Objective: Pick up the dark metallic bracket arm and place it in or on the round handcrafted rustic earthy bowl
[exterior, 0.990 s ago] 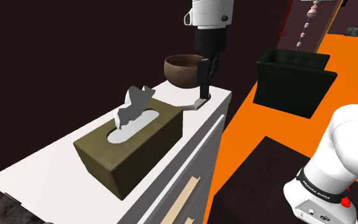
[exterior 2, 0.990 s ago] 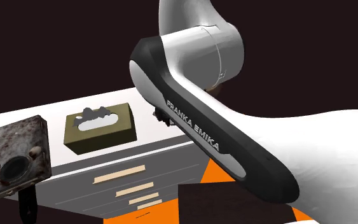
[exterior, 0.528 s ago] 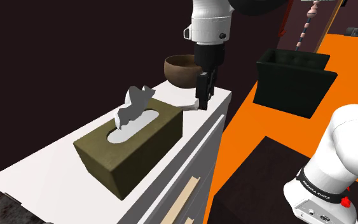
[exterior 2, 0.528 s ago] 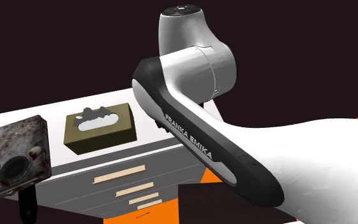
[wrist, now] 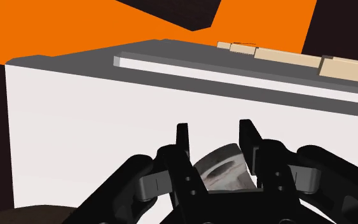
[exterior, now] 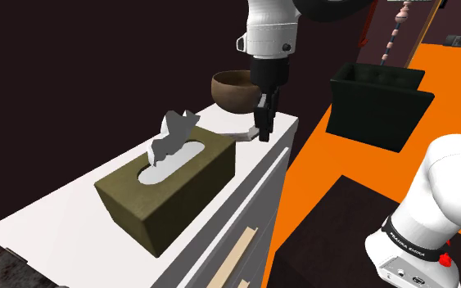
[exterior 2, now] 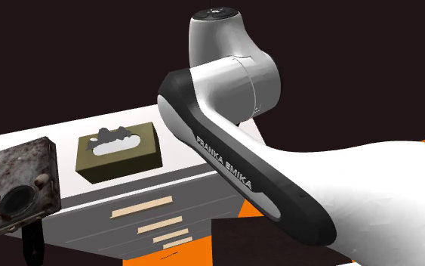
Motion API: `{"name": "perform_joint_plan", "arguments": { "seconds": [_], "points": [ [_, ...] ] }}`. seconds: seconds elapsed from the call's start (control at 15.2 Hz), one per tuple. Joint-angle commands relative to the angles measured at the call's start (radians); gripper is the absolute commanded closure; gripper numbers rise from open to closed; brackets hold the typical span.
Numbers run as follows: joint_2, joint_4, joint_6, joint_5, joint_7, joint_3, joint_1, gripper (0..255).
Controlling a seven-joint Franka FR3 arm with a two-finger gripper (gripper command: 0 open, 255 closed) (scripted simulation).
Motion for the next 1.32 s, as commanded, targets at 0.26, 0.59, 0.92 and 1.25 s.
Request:
{"name": "perform_joint_plan", "arguments": {
  "seconds": [0.26, 0.59, 0.92, 1.25],
  "points": [
    [0.000, 0.000, 0.000, 0.000, 0.000, 0.000, 0.000, 255],
    [0.000, 0.027, -0.026, -0.002, 0.001, -0.002, -0.001, 255],
    [0.006, 0.099, -0.093, -0.006, 0.006, -0.007, -0.003, 255],
    [0.018, 0.176, -0.159, -0.010, 0.011, -0.010, -0.006, 255]
  ]
}}
